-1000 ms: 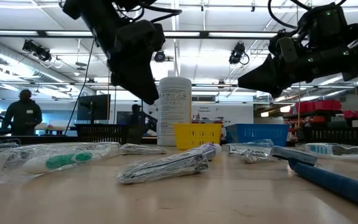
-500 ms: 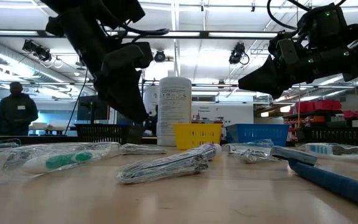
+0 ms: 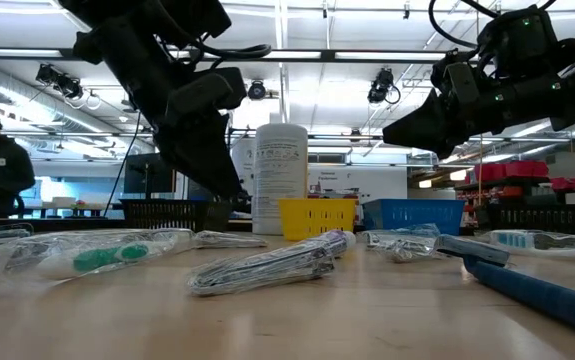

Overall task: Pick & Place Travel size toiletries
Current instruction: Put the silver nail cutter into the yellow bin

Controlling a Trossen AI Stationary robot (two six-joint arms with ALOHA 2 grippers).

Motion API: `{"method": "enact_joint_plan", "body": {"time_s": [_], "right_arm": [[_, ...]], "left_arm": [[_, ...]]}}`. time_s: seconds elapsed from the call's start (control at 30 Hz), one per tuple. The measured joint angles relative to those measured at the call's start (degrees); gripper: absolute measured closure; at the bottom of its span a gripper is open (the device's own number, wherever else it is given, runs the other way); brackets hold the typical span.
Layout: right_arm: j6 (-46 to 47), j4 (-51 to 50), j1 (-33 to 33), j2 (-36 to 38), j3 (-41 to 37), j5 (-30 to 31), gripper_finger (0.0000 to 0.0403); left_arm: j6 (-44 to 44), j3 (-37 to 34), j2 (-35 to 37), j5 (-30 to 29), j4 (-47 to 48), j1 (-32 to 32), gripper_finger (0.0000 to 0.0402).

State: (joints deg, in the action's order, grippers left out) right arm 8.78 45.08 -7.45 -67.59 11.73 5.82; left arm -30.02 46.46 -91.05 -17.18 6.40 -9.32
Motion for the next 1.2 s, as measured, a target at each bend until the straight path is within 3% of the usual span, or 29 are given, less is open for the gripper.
{"method": "enact_joint_plan", "body": {"time_s": [0.9, 1.2], "right_arm": [[0.00, -2.52, 0.01, -1.30, -0.04, 0.02, 0.0294], [0.00, -2.46, 0.01, -1.40, -0.02, 0.04, 0.0294]], "left_arm": [[2.46, 0.25, -10.76, 2.68, -4.82, -0.37, 0.0230], [5.00, 0.22, -10.67, 2.07, -4.87, -0.39, 0.0232]]}}
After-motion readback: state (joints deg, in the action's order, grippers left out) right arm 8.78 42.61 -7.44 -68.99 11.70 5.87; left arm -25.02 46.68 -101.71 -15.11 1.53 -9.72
